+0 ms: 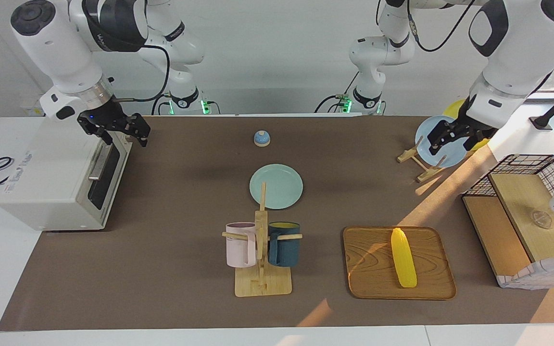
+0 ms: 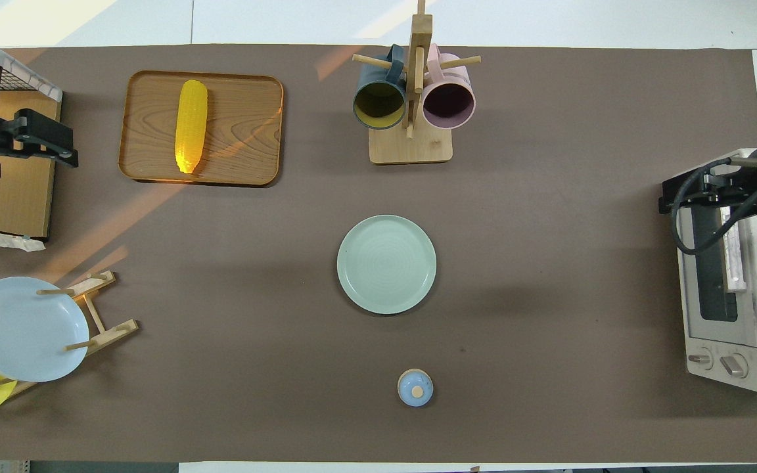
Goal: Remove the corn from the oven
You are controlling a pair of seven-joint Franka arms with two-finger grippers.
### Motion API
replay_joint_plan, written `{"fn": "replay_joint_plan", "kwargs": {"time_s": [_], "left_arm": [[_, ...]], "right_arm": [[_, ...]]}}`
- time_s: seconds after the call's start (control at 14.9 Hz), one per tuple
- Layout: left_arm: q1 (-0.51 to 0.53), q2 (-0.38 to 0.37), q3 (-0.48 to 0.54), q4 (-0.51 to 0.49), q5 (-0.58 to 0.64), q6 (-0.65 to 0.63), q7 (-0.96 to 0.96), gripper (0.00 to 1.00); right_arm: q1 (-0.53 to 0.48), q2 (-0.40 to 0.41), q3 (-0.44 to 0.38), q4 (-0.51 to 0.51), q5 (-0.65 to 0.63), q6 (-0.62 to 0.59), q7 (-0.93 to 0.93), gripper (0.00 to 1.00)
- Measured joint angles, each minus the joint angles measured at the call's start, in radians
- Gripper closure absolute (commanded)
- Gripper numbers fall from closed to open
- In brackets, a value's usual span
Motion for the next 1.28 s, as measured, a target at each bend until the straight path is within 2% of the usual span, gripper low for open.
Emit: {"fn": "replay_joint_plan", "kwargs": {"time_s": [0.2, 0.54, 0.81, 1.28], "left_arm": [[0.000, -0.051, -0.002, -0.048, 0.000, -0.030, 0.000, 0.00], [0.034, -0.090, -0.033, -0.135, 0.000, -0.038, 0.000, 0.00], [0.085, -0.098, -0.090, -0.144, 0.000, -0.038, 0.004, 0.00], [0.090, -0.117, -0.100, -0.152, -0.001, -0.043, 0.005, 0.00]], "right_arm": [[0.000, 0.000, 0.000, 0.003, 0.000, 0.006, 0.000, 0.00], [0.000, 0.000, 0.002, 0.005, -0.023, 0.006, -0.001, 0.00], [0.000, 0.000, 0.003, 0.005, -0.032, 0.006, -0.001, 0.00], [0.000, 0.002, 0.003, 0.005, -0.046, 0.005, -0.001, 0.00]]}}
